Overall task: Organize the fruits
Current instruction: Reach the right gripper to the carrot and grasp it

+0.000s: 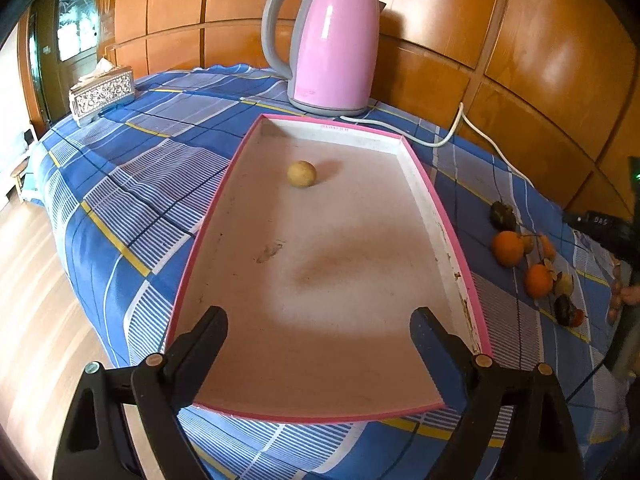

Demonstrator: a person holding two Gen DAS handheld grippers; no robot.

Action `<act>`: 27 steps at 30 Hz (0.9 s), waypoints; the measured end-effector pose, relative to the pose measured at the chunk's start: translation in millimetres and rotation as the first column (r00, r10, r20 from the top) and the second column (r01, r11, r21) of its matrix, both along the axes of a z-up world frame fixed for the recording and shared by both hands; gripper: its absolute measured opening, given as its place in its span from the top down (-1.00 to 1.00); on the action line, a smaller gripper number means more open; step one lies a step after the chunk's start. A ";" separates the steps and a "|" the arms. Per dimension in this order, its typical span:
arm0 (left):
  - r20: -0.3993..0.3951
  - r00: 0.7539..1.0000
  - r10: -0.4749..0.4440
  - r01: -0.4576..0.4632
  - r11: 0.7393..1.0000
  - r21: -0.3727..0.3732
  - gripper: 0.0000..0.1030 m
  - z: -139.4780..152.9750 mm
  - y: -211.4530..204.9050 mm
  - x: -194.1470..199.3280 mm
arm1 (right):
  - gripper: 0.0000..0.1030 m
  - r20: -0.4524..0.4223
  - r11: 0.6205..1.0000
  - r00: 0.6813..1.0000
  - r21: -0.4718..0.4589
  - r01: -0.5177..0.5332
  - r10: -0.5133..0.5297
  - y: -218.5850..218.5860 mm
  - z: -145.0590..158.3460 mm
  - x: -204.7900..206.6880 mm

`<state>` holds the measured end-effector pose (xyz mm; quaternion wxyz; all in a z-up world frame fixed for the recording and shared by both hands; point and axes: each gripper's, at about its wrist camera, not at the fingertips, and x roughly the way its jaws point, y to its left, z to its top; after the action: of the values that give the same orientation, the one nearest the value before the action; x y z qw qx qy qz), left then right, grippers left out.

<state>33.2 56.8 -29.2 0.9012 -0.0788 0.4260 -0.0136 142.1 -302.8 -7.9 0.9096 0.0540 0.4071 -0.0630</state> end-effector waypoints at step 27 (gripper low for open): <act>-0.016 0.999 -0.031 0.031 0.999 -0.025 -1.00 -1.6 -1.9 4.6 | 0.31 -0.234 0.996 0.972 0.071 0.054 -0.036 -37.2 -50.2 34.2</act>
<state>37.8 54.8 -30.7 0.8962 -0.0837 0.4344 -0.0322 176.3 -340.0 -58.1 0.8513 0.0904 0.5115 -0.0739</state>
